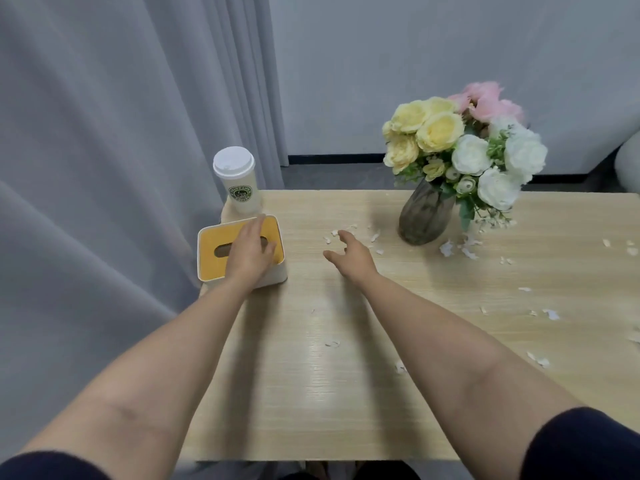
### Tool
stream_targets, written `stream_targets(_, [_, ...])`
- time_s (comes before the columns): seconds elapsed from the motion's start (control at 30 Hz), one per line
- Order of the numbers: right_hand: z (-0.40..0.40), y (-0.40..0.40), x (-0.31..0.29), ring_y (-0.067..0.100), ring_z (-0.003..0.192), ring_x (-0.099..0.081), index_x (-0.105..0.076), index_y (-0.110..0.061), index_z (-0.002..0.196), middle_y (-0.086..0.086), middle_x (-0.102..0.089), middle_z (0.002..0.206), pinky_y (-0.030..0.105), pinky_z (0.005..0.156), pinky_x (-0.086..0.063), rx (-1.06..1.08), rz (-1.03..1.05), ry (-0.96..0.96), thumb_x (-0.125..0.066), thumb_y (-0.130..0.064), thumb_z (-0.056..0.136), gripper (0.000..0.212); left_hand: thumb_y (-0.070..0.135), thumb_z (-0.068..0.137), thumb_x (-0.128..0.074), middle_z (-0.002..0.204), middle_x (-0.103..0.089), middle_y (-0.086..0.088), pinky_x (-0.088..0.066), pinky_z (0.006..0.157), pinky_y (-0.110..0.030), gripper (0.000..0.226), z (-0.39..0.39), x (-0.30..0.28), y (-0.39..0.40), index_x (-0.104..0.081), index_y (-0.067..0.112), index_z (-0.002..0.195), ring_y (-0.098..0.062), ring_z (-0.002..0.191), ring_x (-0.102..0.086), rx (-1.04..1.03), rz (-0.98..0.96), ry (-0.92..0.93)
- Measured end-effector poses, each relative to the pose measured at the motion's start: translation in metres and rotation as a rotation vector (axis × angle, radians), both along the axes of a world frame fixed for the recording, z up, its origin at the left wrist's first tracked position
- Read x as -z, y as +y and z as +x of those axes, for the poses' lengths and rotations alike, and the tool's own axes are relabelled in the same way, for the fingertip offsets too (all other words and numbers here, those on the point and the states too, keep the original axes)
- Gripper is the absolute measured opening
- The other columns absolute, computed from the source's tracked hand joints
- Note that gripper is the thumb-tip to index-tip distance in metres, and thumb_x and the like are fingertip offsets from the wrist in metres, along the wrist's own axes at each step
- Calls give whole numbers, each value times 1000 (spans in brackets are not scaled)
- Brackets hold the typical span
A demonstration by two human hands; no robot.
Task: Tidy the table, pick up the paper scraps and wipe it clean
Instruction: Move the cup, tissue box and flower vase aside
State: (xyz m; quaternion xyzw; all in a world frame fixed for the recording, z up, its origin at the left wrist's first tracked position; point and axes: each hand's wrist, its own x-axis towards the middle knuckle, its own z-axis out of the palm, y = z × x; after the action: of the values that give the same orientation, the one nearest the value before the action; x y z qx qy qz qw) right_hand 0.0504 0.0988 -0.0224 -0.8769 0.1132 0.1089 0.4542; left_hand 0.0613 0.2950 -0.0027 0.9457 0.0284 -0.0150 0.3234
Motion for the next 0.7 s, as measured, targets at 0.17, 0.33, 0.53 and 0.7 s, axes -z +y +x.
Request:
stream_targets(0.17, [-11,-60,8,24,130,-42,-38,-13,141,7,-45,142,32,103,-34,181,-61,-83,-62,-27,88,59,25,95,-53,151,-31,-3,-25,110,-29,59,-1,6,-74,-26,16,147,-18,138,-30,290,-37,11])
stream_targets(0.33, [-15,-123,22,26,126,-45,-44,-12,136,10,-47,139,34,104,-36,361,-71,-163,-63,-23,87,54,24,94,-54,152,-30,-7,-23,110,-29,63,3,27,-146,-22,16,148,-20,138,-30,503,-5,66])
stream_targets(0.53, [6,-182,45,30,126,-42,-36,-14,137,13,-44,135,39,104,-37,426,-50,-247,-71,-34,79,71,26,84,-69,151,-31,-10,-29,112,-34,84,25,57,-226,-17,15,149,-24,138,-32,391,-207,113])
stream_targets(0.7, [43,-206,61,29,131,-38,-25,-11,143,11,-42,140,41,107,-36,335,-107,-280,-77,-46,70,97,23,74,-79,150,-30,-13,-28,111,-35,105,58,78,-266,-7,13,150,-26,138,-30,249,-384,80])
